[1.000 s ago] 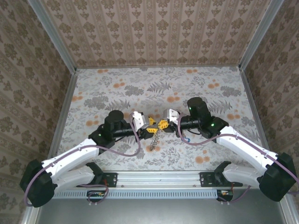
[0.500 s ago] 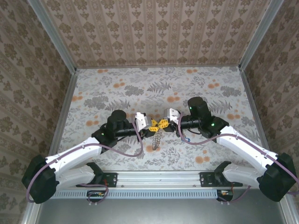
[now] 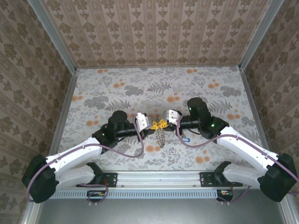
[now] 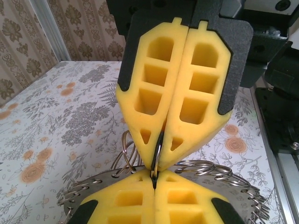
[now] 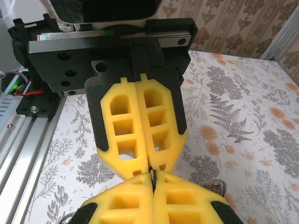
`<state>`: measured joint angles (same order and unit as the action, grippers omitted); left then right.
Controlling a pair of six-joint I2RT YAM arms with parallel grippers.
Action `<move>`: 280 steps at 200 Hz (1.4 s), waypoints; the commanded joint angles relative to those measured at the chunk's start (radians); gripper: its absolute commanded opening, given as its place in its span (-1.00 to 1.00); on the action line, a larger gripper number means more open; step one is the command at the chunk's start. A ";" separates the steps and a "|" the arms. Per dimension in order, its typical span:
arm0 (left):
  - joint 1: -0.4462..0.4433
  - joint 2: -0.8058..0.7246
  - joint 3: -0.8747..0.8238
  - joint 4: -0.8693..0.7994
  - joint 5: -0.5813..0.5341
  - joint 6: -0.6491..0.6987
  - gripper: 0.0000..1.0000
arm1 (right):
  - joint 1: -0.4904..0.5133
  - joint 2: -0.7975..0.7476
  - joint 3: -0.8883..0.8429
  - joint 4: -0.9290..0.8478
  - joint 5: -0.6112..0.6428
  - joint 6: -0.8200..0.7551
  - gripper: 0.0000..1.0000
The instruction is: Put the keys on the keyring
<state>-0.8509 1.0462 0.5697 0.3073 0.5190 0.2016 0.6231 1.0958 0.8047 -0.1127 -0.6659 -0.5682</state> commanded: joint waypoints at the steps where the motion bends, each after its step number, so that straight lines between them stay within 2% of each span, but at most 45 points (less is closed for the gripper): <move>1: -0.005 -0.015 -0.011 0.100 -0.040 -0.018 -1.00 | 0.018 -0.035 -0.009 -0.061 0.009 -0.061 -0.72; 61: -0.004 -0.008 -0.027 0.111 -0.017 -0.002 -1.00 | -0.042 -0.044 0.036 -0.216 -0.011 -0.148 -0.51; 136: -0.005 0.022 -0.042 0.173 0.025 -0.006 -1.00 | -0.056 -0.008 0.036 -0.190 -0.057 -0.131 -0.47; 188: -0.005 0.041 -0.057 0.232 0.035 -0.036 -1.00 | -0.057 0.003 0.020 -0.144 -0.042 -0.126 -0.59; 213: -0.007 0.058 -0.054 0.244 0.051 -0.043 -1.00 | -0.056 -0.005 0.000 -0.088 -0.022 -0.106 -0.80; 253: -0.010 0.071 -0.056 0.253 0.053 -0.052 -1.00 | -0.056 -0.038 -0.046 -0.003 0.030 -0.075 -1.00; 280: -0.011 0.079 -0.049 0.239 0.054 -0.063 -1.00 | -0.056 -0.065 -0.077 0.045 0.059 -0.058 -1.00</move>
<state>-0.8474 1.1187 0.5163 0.4728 0.5163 0.1638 0.5655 1.0592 0.7517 -0.1776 -0.6418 -0.6518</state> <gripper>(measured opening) 0.046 0.059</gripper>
